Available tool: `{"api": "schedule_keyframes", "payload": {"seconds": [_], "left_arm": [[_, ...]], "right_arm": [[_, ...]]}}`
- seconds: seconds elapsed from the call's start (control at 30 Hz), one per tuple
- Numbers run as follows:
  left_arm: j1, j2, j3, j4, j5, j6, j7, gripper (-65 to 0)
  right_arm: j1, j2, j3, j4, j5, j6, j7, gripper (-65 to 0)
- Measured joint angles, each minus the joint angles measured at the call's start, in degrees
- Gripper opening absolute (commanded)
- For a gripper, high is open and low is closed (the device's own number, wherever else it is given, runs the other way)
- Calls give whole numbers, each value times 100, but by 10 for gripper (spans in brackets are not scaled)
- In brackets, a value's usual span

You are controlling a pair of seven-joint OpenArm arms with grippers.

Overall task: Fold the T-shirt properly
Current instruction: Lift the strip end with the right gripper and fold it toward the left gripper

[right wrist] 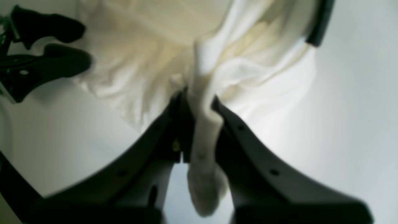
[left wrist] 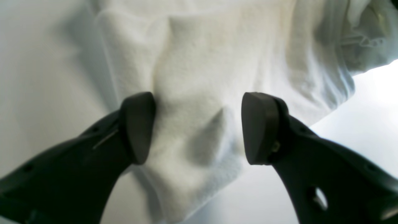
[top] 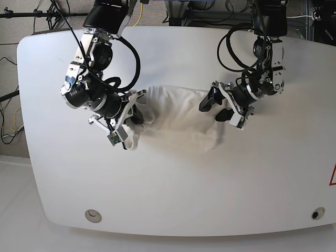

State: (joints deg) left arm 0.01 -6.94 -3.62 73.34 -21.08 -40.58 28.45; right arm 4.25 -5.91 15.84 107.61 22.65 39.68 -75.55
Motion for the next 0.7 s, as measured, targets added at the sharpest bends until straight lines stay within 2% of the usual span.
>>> {"api": "schedule_keyframes", "payload": {"seconds": [0.3,0.7], "left_arm": [[-2,7,0,0,0,0,-2,-241],[-2,11,2,-2,0,0,-2,-241]], "right_arm": [[7,-175,-774,-13,-72,0,9,-650],[39,-284,-1875,-90,-656,-2,352,-650]]}}
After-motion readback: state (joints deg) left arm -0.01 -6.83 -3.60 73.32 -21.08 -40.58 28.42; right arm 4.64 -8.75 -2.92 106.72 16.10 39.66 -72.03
